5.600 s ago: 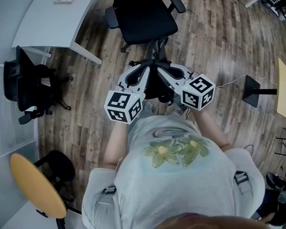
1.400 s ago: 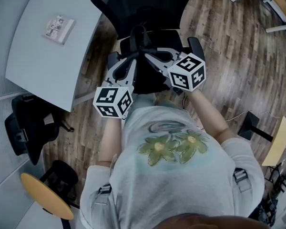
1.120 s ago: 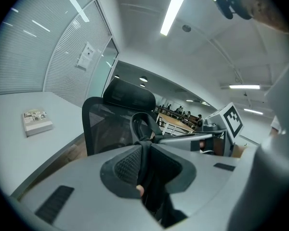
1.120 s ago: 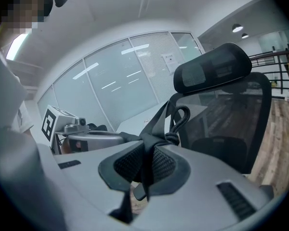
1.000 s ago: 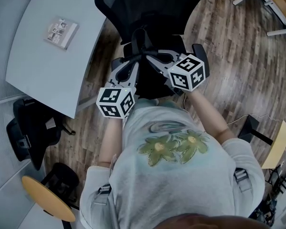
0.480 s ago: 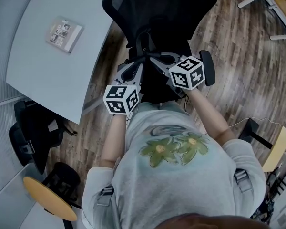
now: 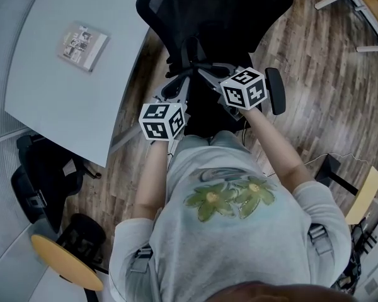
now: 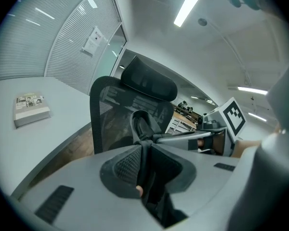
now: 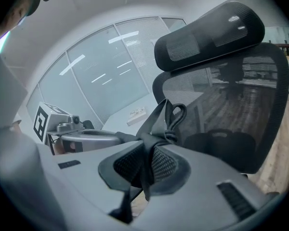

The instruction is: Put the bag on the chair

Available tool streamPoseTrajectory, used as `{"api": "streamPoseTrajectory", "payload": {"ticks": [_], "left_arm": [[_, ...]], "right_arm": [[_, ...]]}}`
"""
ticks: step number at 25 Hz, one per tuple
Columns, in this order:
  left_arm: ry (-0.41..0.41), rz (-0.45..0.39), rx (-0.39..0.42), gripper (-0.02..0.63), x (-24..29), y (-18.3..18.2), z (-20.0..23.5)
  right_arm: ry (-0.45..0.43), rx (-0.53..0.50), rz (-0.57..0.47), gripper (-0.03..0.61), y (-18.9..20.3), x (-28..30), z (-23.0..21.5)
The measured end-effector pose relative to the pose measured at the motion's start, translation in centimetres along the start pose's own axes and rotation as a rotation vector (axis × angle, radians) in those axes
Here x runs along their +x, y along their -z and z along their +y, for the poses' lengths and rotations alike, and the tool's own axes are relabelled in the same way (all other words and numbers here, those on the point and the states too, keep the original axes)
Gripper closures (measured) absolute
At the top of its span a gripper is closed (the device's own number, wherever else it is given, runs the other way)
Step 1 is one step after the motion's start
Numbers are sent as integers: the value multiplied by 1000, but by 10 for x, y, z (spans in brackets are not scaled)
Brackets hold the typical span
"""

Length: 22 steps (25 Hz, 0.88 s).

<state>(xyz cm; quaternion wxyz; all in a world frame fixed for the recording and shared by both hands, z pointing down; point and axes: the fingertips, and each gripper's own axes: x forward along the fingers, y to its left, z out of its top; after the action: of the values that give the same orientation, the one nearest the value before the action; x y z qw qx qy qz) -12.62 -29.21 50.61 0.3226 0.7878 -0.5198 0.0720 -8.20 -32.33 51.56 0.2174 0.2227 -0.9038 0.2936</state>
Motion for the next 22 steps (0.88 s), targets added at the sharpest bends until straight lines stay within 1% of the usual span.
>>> {"api": "streamPoseTrajectory", "payload": {"ticks": [10,15,19,22], "left_arm": [[-9,51,-16,538,22,26,20],[-17,94,-6,537,38,40,30],[-17,124,-24,537,50,50,45],[-16,130,-38,537,55,55,51]], "right_arm": [[25,14,46,535,25,20,-22],[42,48,50,535,36,31,-37],[47,80,62,535,45,46,-50],[44,95,77,535,52,54,-53]]}}
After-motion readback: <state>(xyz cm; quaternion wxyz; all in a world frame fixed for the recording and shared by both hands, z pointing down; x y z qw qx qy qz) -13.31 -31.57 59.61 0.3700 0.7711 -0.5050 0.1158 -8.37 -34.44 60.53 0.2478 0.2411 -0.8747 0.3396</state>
